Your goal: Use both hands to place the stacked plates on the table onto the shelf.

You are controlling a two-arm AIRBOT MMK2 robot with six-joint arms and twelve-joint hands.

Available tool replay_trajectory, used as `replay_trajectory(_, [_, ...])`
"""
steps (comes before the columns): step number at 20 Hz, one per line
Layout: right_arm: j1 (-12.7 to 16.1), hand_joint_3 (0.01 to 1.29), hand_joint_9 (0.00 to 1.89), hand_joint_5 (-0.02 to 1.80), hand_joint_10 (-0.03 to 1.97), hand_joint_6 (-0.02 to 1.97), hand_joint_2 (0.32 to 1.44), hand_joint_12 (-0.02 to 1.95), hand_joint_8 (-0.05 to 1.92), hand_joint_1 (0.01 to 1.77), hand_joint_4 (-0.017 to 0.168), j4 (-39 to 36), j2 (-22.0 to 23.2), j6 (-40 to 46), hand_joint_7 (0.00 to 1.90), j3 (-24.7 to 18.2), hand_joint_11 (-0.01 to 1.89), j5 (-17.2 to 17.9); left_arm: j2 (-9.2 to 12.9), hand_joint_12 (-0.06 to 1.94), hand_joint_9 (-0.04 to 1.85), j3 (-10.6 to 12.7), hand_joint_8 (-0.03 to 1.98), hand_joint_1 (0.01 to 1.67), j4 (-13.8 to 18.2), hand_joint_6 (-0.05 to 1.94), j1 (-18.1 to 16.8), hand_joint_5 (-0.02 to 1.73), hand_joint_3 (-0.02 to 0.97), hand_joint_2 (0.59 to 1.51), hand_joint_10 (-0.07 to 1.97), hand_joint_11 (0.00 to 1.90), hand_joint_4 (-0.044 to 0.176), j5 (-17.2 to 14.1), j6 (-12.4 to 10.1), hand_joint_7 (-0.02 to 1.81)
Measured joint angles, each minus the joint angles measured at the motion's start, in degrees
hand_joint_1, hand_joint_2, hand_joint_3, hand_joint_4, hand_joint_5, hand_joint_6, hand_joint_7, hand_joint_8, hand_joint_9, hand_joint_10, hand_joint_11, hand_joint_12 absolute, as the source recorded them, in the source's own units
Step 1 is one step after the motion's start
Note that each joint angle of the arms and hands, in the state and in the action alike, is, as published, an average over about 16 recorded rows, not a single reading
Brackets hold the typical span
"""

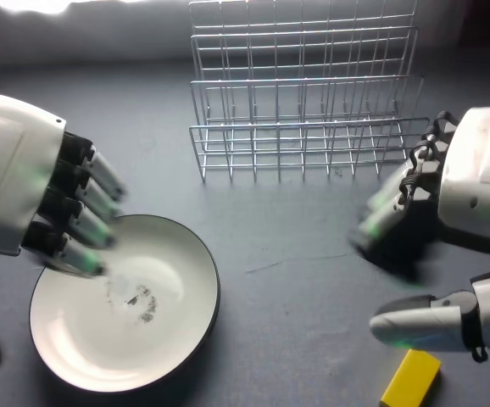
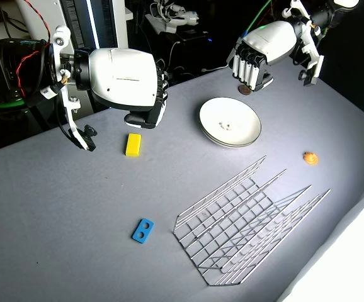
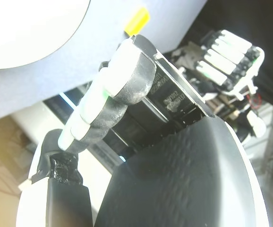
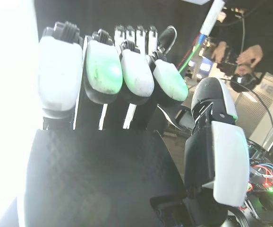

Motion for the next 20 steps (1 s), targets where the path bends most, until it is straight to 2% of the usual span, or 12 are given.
replay_trajectory(2, [0.0, 0.05, 0.31, 0.31, 0.41, 0.42, 1.22, 0.4, 0.4, 0.12, -0.003, -0.11, 0.0, 0.0, 0.31, 0.0, 0.39, 0.01, -0.03, 0.3, 0.22, 0.08, 0.29, 0.04, -0.35, 0.31, 0.0, 0.18, 0.92, 0.67, 0.29, 0.23, 0.002, 0.08, 0.01, 0.19])
replay_trajectory(8, [0.0, 0.04, 0.2, 0.19, 0.25, 0.26, 1.14, 0.24, 0.25, 0.48, -0.003, -0.29, 0.0, -0.4, 0.19, 0.0, 0.25, 0.05, -0.17, 0.18, 0.14, 0.38, 0.18, 0.03, -1.55, 0.18, -0.02, 0.11, 0.941, 0.644, 0.18, 0.15, 0.002, 0.5, -0.01, 0.12])
replay_trajectory(11, [0.0, 0.02, 0.04, 0.04, 0.04, 0.05, 1.1, 0.03, 0.03, 0.7, -0.002, -0.3, 0.0, -0.84, 0.04, 0.0, 0.07, 0.17, -0.34, 0.01, 0.02, 0.73, 0.0, 0.02, -2.38, 0.0, -0.03, 0.02, 0.964, 0.62, 0.01, 0.03, 0.002, 0.59, -0.19, 0.02])
replay_trajectory(17, [0.0, 0.01, 0.02, 0.02, 0.0, 0.02, 0.99, 0.04, 0.01, 1.18, -0.002, -0.3, -0.01, -2.06, 0.02, 0.0, 0.02, 0.42, -0.59, -0.01, 0.02, 1.63, -0.01, 0.02, -1.72, -0.01, -0.45, 0.01, 0.973, 0.6, 0.01, 0.02, 0.002, 0.11, -1.02, 0.02])
replay_trajectory(20, [0.0, 0.02, 0.02, 0.02, 0.0, 0.02, 0.98, 0.07, 0.01, 1.3, -0.002, -0.17, -0.01, -2.78, 0.02, 0.0, 0.02, 0.61, -0.71, -0.01, 0.02, 2.04, -0.01, 0.02, -0.64, -0.01, -1.07, 0.02, 0.973, 0.596, 0.01, 0.02, 0.002, -0.26, -2.2, 0.02])
